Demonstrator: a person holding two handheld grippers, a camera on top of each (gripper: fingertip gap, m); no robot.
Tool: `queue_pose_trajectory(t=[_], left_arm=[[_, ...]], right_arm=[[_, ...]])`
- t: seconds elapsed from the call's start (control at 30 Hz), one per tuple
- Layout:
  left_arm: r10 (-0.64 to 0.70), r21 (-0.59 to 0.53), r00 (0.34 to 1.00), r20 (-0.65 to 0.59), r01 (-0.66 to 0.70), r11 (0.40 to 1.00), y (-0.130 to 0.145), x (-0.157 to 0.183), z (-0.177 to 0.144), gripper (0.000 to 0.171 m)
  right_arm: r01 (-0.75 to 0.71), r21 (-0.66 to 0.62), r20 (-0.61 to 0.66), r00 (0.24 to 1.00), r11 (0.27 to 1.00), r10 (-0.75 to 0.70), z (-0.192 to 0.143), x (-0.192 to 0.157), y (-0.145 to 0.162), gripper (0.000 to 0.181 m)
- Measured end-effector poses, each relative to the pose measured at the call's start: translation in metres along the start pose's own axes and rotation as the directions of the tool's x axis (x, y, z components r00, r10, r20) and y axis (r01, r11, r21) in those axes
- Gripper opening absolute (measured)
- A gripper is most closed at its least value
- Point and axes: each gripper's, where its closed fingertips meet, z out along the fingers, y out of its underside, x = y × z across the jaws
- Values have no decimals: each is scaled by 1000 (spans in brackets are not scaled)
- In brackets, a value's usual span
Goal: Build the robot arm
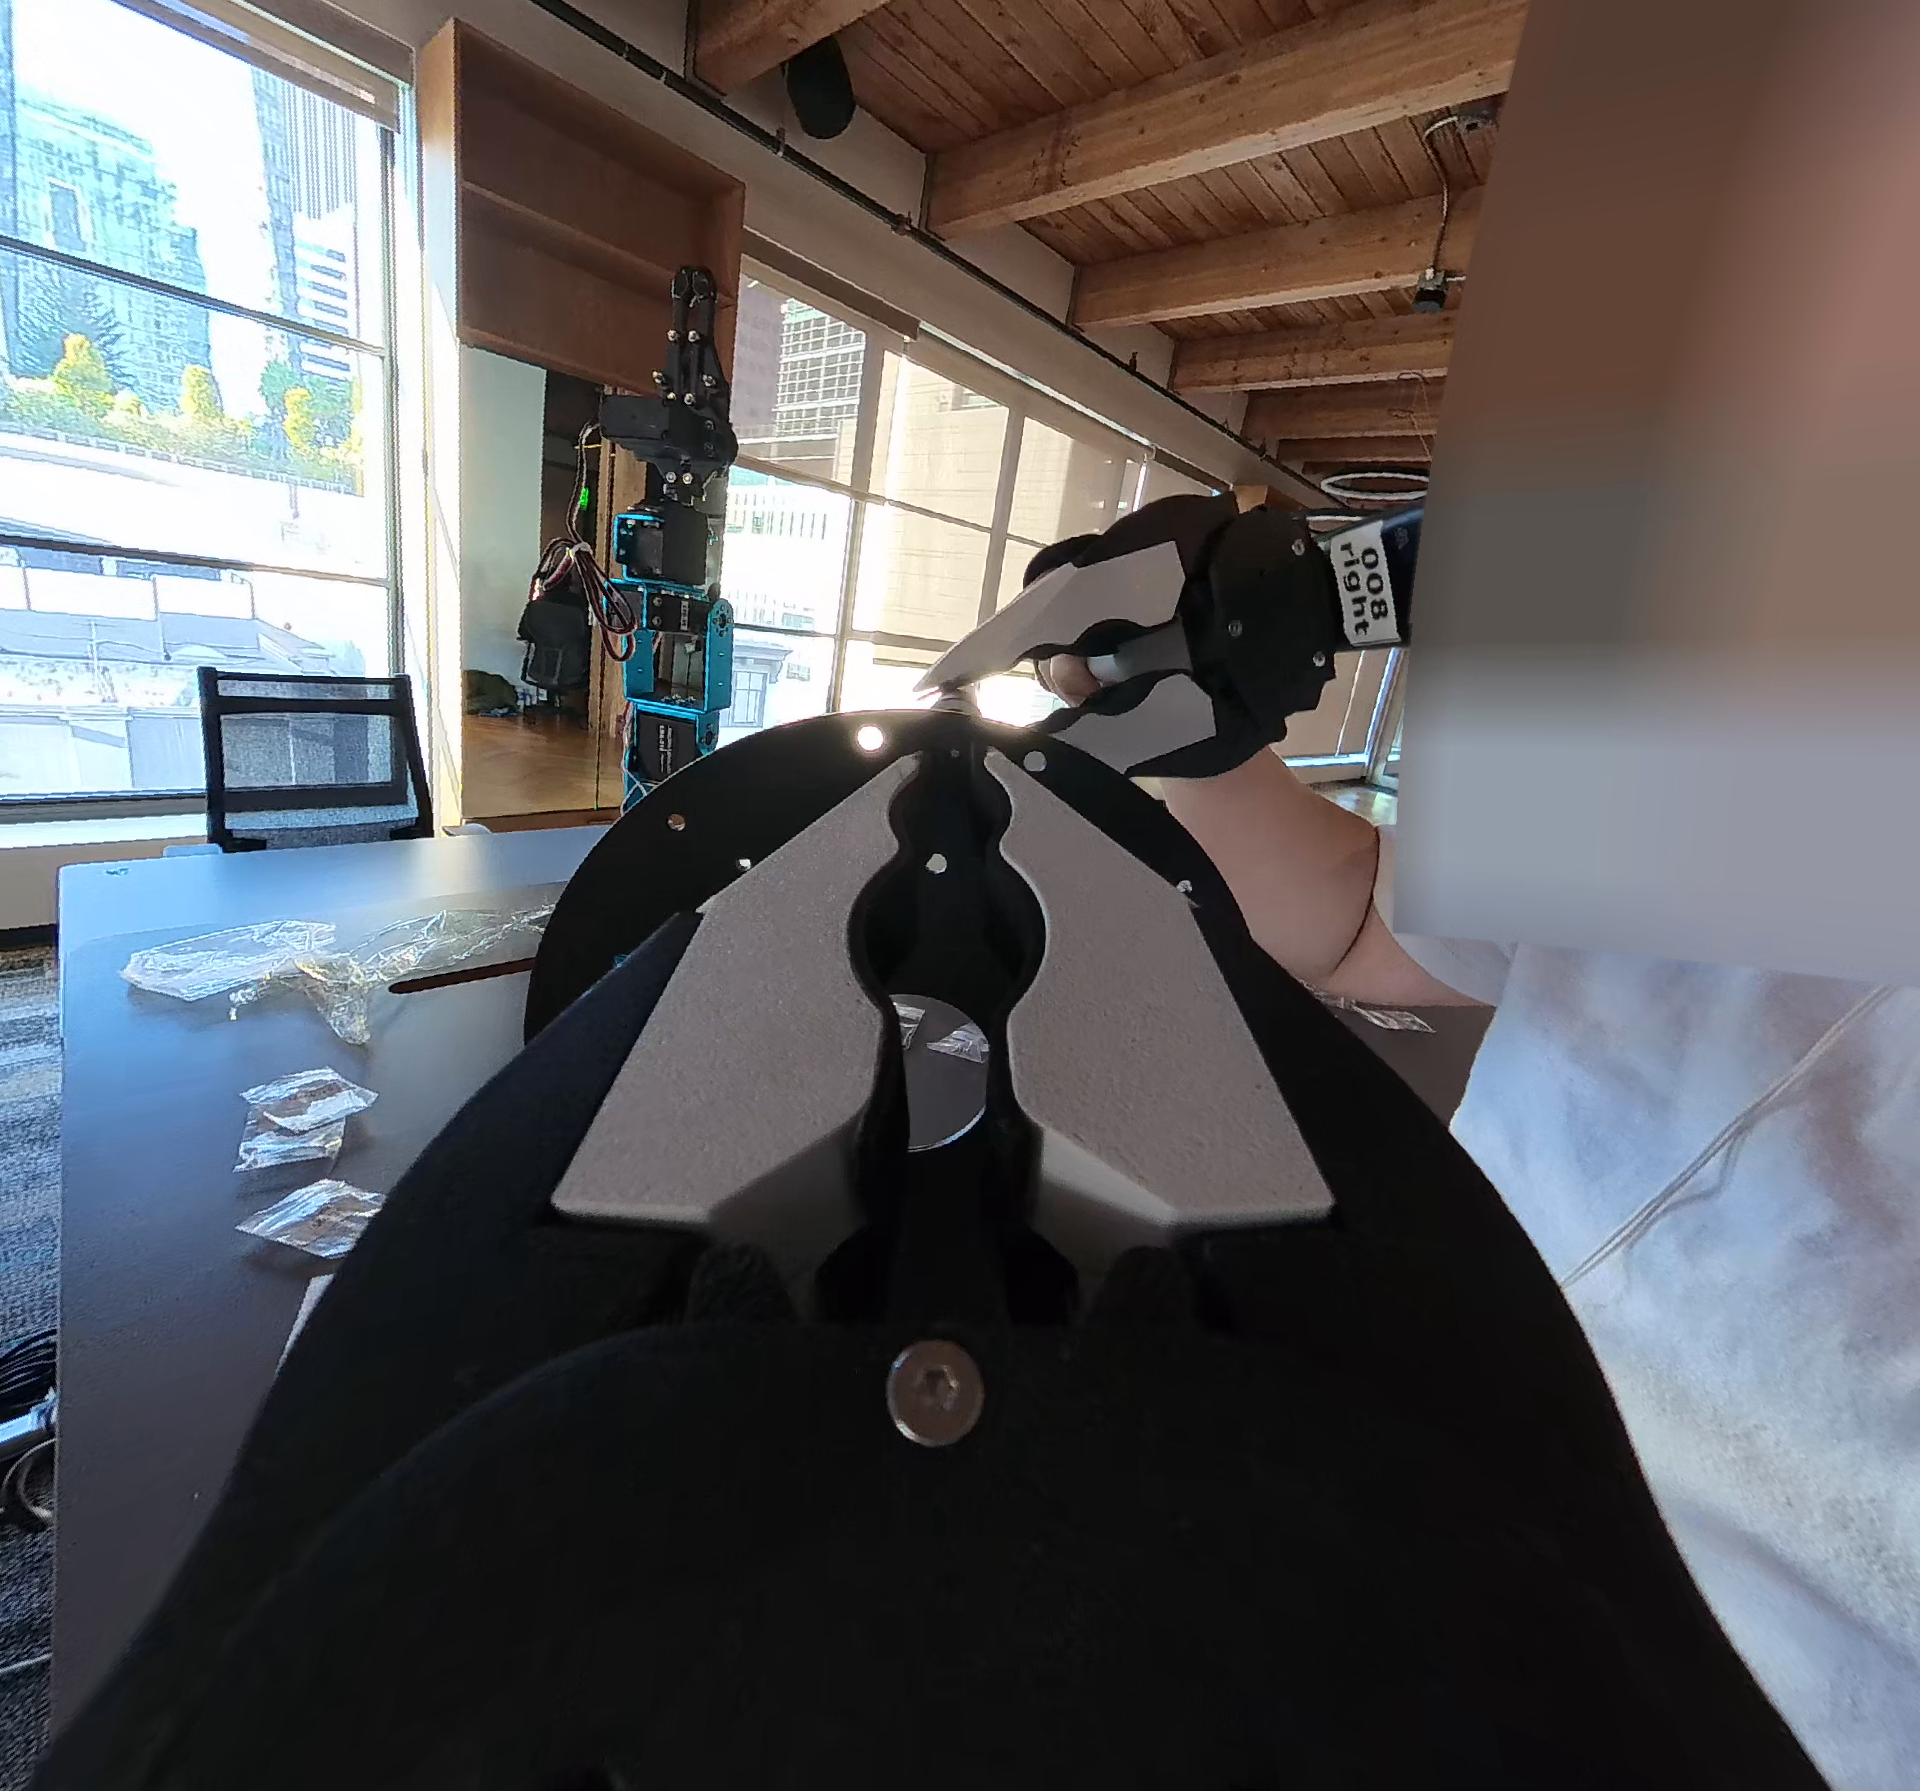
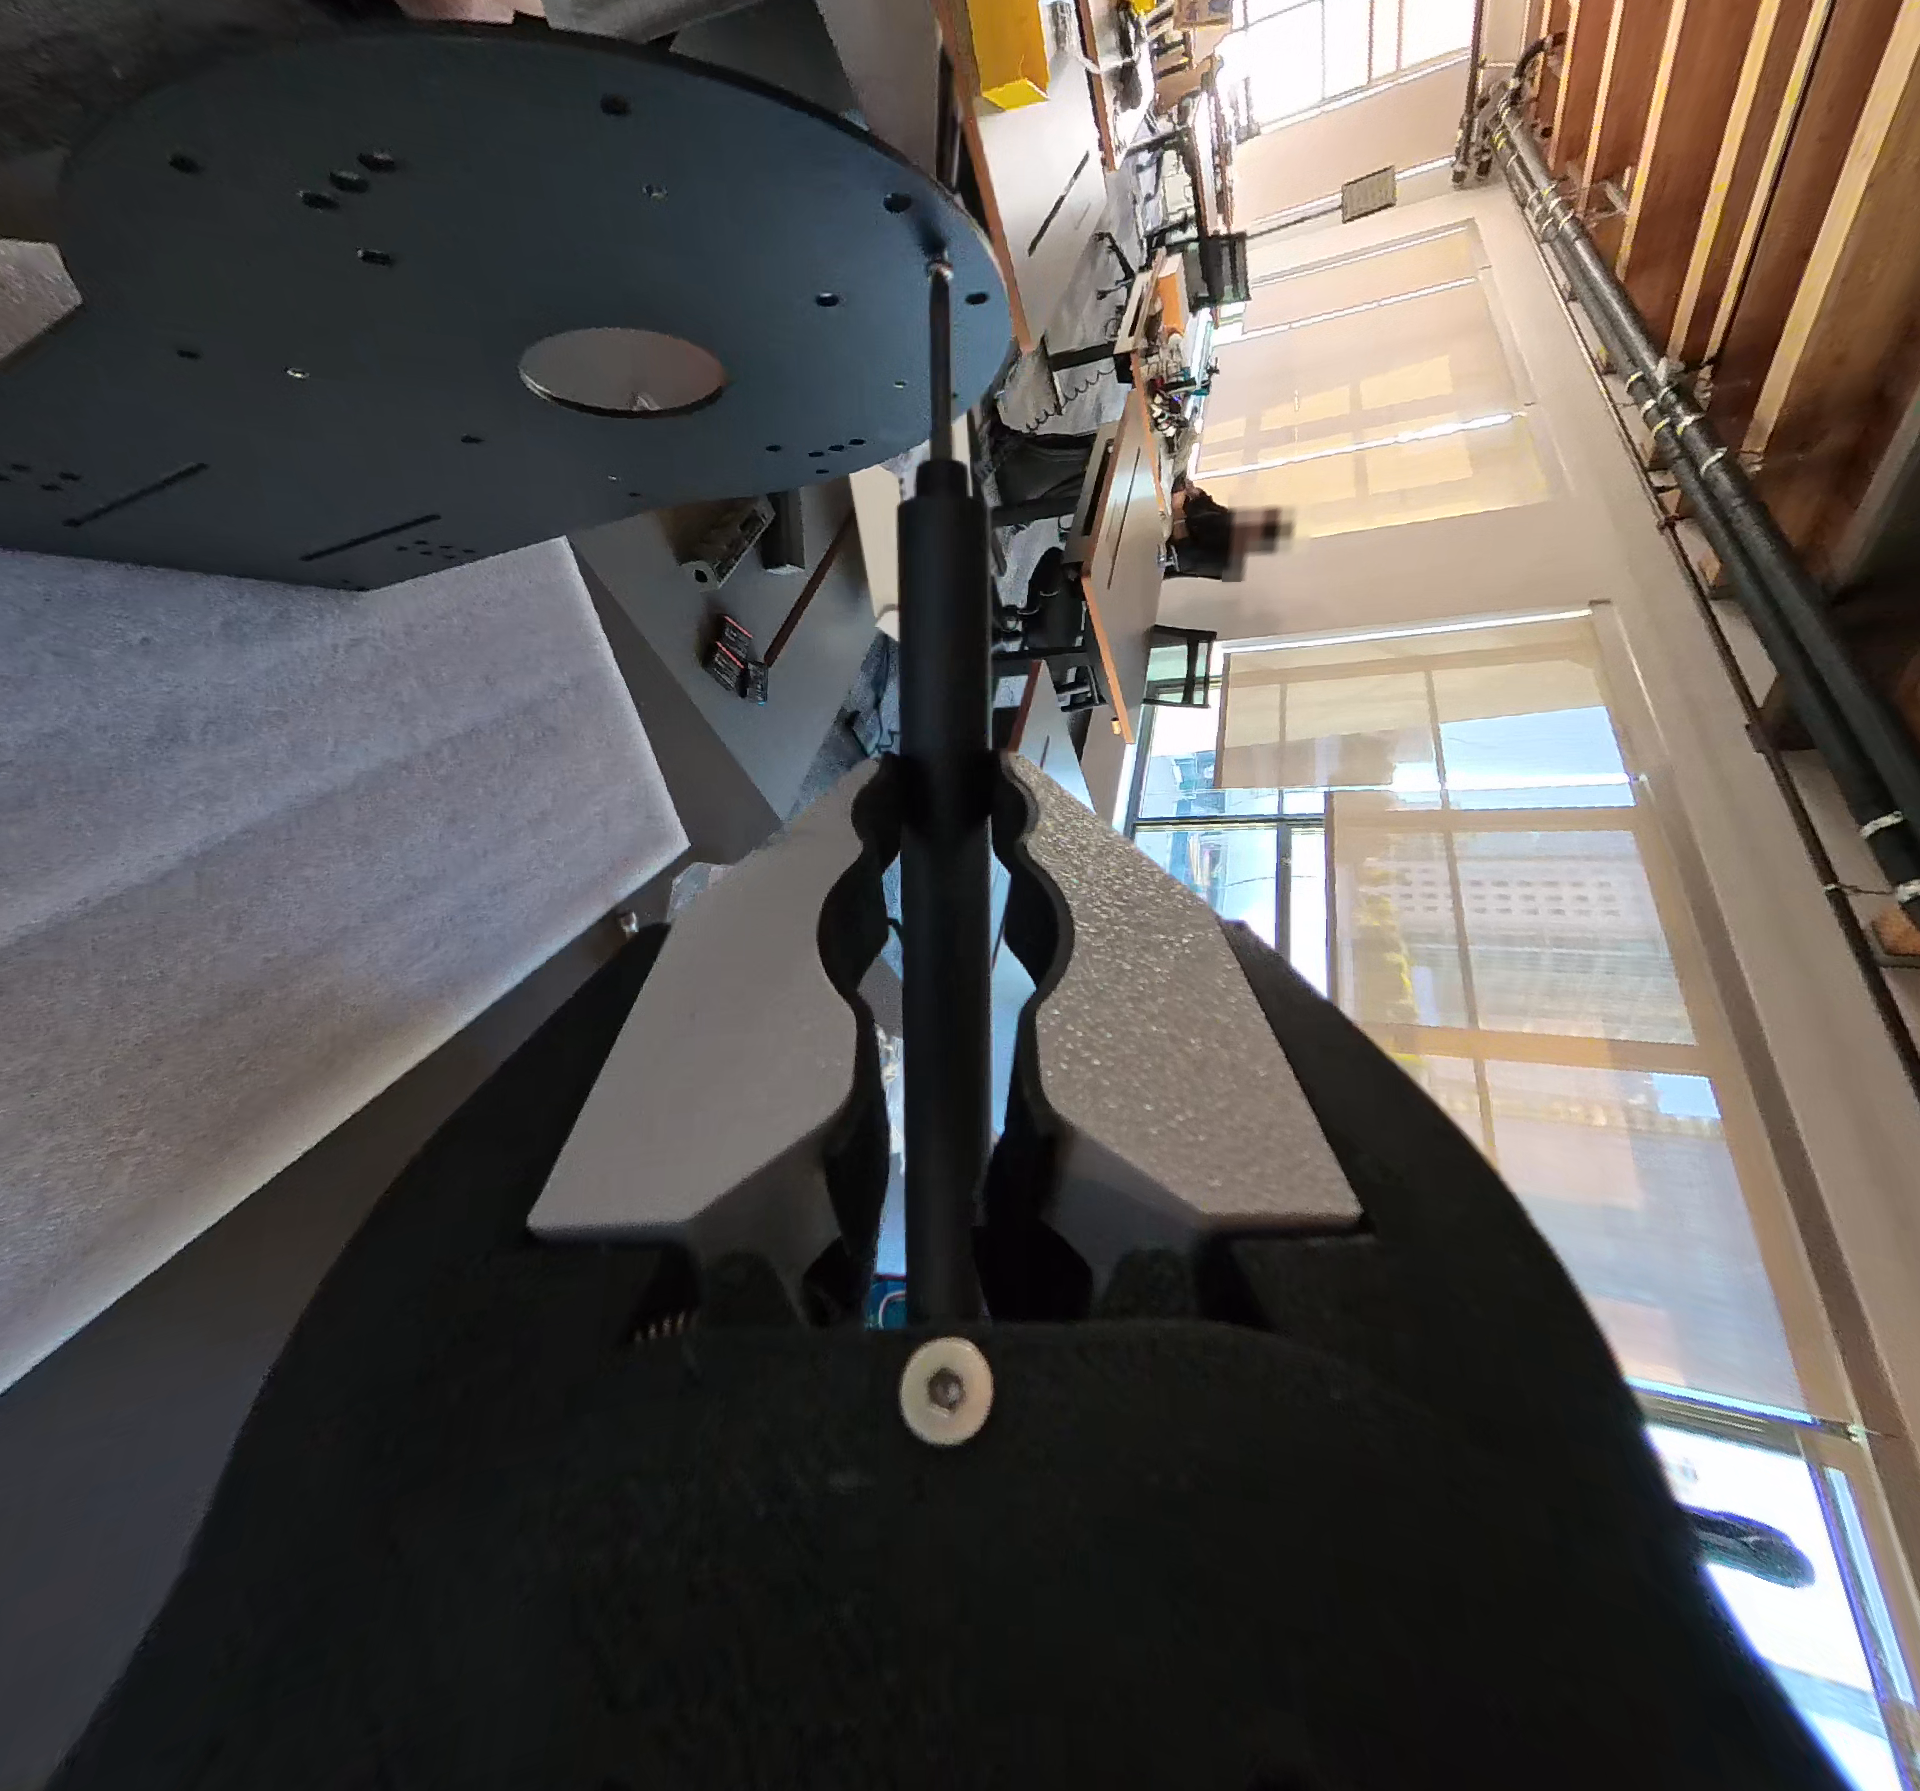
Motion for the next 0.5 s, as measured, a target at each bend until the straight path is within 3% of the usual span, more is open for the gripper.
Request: queue_pose_trajectory(t=[0.1,0.23,0.5], left_arm=[[-14,0,1000,3,14,1000,0,-1,0,3],[-16,-1,1000,-11,16,1000,1,1,1,3],[-7,-33,1000,-10,7,999,0,0,3,3]], right_arm=[[-10,1,4,1000,1000,10,-1,1,0,14],[-85,20,131,988,996,82,2,-10,1,15],[-134,78,216,970,988,114,0,-3,0,14]])
